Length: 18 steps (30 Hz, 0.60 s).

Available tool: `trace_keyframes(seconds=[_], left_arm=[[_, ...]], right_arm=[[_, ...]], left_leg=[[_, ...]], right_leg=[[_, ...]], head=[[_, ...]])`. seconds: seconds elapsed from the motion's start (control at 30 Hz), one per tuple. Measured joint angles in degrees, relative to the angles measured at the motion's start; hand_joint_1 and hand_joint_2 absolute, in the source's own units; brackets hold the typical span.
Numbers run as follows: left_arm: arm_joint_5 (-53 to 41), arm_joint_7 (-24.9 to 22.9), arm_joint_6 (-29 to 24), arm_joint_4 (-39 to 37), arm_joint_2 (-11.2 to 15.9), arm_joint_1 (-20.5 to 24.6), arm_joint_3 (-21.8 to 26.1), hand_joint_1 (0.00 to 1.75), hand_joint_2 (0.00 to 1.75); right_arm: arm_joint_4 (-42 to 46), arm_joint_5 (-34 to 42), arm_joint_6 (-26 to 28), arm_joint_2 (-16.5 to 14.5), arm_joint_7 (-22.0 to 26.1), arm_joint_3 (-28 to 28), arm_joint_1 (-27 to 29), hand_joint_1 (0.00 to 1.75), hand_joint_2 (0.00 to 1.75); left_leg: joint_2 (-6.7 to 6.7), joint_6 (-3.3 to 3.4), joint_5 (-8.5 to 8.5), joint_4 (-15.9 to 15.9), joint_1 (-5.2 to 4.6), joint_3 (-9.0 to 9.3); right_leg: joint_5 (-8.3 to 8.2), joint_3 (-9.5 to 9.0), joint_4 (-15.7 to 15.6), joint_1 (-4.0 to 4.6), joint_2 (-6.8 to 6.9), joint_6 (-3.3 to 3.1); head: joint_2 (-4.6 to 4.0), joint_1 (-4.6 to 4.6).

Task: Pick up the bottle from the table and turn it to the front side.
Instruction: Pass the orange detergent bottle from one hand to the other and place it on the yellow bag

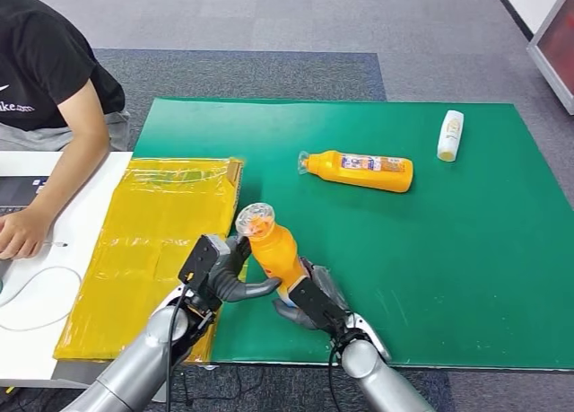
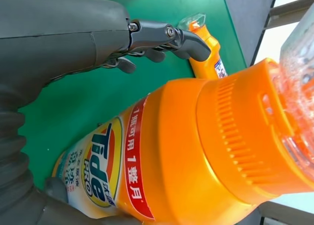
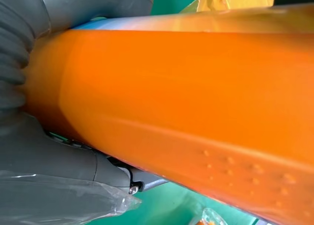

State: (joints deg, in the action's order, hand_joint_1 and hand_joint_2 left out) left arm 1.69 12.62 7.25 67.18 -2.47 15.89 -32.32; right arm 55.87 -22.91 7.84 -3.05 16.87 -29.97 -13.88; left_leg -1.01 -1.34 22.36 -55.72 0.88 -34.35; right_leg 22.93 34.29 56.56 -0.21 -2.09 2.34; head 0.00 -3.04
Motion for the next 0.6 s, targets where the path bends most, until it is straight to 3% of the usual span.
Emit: trace_keyframes(seconds=[0.6], left_arm=[[0.66,-0.02,0.68,-2.22,-0.95,2.83,-0.78,0.0,1.75]], right_arm=[[-0.03,0.15,0.12,-0.12,0.27,0.04,0.0,1.75,1.75]], left_leg=[[0.0,0.0,0.0,0.0,0.0,0.0]], right_leg=[[0.0,0.0,0.0,0.0,0.0,0.0]], head=[[0.0,-0.01]])
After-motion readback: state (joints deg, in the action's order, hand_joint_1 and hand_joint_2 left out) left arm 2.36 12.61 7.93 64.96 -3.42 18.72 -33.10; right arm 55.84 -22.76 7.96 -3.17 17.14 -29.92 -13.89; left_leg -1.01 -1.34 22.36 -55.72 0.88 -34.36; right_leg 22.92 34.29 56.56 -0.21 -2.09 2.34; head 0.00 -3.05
